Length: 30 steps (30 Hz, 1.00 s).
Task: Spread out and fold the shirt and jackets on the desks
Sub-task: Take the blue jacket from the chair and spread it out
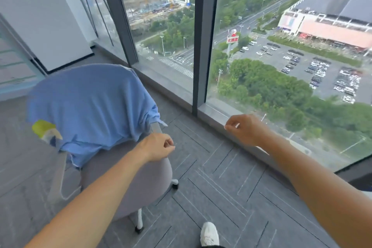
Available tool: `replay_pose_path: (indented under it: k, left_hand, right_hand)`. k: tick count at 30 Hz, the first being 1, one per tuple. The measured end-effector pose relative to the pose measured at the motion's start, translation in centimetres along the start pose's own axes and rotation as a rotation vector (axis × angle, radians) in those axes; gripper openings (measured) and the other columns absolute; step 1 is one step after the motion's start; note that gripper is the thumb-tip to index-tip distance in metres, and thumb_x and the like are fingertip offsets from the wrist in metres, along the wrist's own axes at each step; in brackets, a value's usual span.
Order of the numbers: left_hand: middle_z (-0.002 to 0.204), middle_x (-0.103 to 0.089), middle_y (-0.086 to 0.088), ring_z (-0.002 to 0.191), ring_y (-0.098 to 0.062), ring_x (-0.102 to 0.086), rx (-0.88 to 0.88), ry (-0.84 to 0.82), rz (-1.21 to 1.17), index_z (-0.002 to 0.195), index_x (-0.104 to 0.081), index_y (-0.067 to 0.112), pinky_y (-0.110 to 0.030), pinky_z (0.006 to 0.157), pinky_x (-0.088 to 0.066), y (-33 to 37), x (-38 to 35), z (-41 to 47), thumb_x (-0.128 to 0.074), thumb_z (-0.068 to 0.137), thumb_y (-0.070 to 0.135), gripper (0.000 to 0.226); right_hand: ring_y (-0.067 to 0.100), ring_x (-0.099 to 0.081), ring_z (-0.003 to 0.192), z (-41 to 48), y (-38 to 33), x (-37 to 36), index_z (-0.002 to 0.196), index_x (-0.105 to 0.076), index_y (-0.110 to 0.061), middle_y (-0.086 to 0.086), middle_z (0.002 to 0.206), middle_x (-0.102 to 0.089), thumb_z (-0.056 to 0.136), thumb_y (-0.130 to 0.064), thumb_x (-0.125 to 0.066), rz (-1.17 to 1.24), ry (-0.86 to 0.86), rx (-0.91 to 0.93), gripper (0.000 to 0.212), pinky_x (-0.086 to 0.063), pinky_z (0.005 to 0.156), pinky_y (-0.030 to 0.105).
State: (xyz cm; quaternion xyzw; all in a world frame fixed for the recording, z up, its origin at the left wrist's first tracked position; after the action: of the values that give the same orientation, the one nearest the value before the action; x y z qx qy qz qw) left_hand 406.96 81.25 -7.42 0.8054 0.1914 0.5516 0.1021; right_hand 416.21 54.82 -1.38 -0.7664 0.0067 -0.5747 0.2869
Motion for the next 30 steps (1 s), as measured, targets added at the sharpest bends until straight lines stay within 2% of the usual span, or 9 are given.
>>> replay_pose_path:
  k: [5, 9, 12, 16, 20, 25, 27, 30]
  left_hand:
    - [0.091, -0.066, 0.020, 0.095, -0.005, -0.061, 0.021, 0.017, -0.047, 0.102, -0.067, 0.034, -0.029, 0.090, -0.050, 3.0, 3.4, 10.5, -0.057, 0.090, 0.043, 0.018]
    - [0.090, -0.066, 0.019, 0.092, -0.004, -0.062, 0.043, 0.033, -0.053, 0.101, -0.065, 0.035, -0.026, 0.084, -0.049, 2.5, 6.6, 17.0, -0.056, 0.090, 0.041, 0.015]
    - [0.092, -0.067, 0.017, 0.091, -0.006, -0.063, 0.080, 0.080, -0.078, 0.101, -0.066, 0.034, -0.028, 0.084, -0.051, 0.1, 9.7, 22.0, -0.058, 0.091, 0.040, 0.014]
    - [0.100, -0.068, 0.012, 0.096, -0.012, -0.062, 0.129, 0.182, -0.064, 0.108, -0.067, 0.029, -0.029, 0.087, -0.049, -4.7, 14.6, 29.1, -0.059, 0.092, 0.037, 0.019]
    - [0.107, -0.067, 0.006, 0.096, -0.015, -0.059, 0.201, 0.278, -0.057, 0.117, -0.064, 0.023, -0.030, 0.088, -0.047, -9.2, 18.9, 34.5, -0.060, 0.094, 0.037, 0.027]
    - [0.119, -0.064, 0.002, 0.115, -0.023, -0.057, 0.293, 0.323, 0.019, 0.122, -0.063, 0.025, -0.035, 0.097, -0.045, -13.1, 23.0, 38.0, -0.058, 0.094, 0.036, 0.030]
    - [0.120, -0.063, 0.001, 0.116, -0.025, -0.055, 0.348, 0.323, 0.077, 0.121, -0.063, 0.026, -0.035, 0.097, -0.043, -15.1, 24.7, 38.9, -0.055, 0.095, 0.037, 0.030]
    - [0.111, -0.064, 0.001, 0.113, -0.025, -0.052, 0.484, 0.374, 0.255, 0.113, -0.068, 0.026, -0.034, 0.098, -0.035, -18.3, 26.9, 39.5, -0.046, 0.092, 0.041, 0.034]
  right_hand:
    - [0.019, -0.065, 0.095, 10.6, 2.8, 3.6, 0.105, -0.072, -0.021, -0.001, 0.107, -0.071, 0.100, -0.032, -0.054, -0.032, -0.027, 0.036, 0.022, -0.052, 0.086, 0.032]
    - [0.026, -0.064, 0.095, 19.4, 2.7, 5.2, 0.105, -0.070, -0.012, 0.006, 0.106, -0.071, 0.102, -0.025, -0.046, -0.130, -0.067, 0.089, 0.027, -0.051, 0.081, 0.034]
    - [0.024, -0.064, 0.092, 26.8, 1.3, 5.3, 0.100, -0.070, -0.009, 0.006, 0.100, -0.071, 0.102, -0.024, -0.048, -0.134, -0.095, 0.152, 0.026, -0.050, 0.078, 0.032]
    - [0.018, -0.063, 0.084, 37.0, -3.0, 5.3, 0.087, -0.065, -0.024, -0.004, 0.091, -0.069, 0.099, -0.026, -0.049, -0.141, -0.148, 0.263, 0.020, -0.054, 0.079, 0.035]
    - [0.014, -0.066, 0.085, 46.4, -7.7, 4.5, 0.094, -0.067, -0.029, -0.010, 0.096, -0.069, 0.101, -0.035, -0.049, -0.217, -0.237, 0.361, 0.020, -0.057, 0.081, 0.035]
    - [0.015, -0.067, 0.091, 55.5, -13.2, 3.3, 0.106, -0.070, -0.027, -0.007, 0.104, -0.070, 0.100, -0.035, -0.049, -0.253, -0.347, 0.479, 0.023, -0.057, 0.086, 0.036]
    - [0.016, -0.067, 0.086, 59.4, -15.5, 2.1, 0.100, -0.069, -0.028, -0.006, 0.100, -0.070, 0.098, -0.035, -0.049, -0.266, -0.377, 0.526, 0.022, -0.059, 0.082, 0.039]
    - [0.020, -0.068, 0.082, 64.6, -19.0, -0.2, 0.095, -0.069, -0.026, -0.003, 0.094, -0.071, 0.097, -0.033, -0.049, -0.276, -0.445, 0.619, 0.022, -0.060, 0.078, 0.040]
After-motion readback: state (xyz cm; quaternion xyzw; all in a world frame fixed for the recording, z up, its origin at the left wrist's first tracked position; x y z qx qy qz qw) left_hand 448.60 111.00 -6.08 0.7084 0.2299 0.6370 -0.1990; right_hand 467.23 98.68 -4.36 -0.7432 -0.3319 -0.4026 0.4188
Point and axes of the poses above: each hand's wrist, its own z-axis towards the middle knuckle, its own x-axis out of the back of the hand, y = z × x, the point moved 9 cm from there along z, towards the middle knuckle
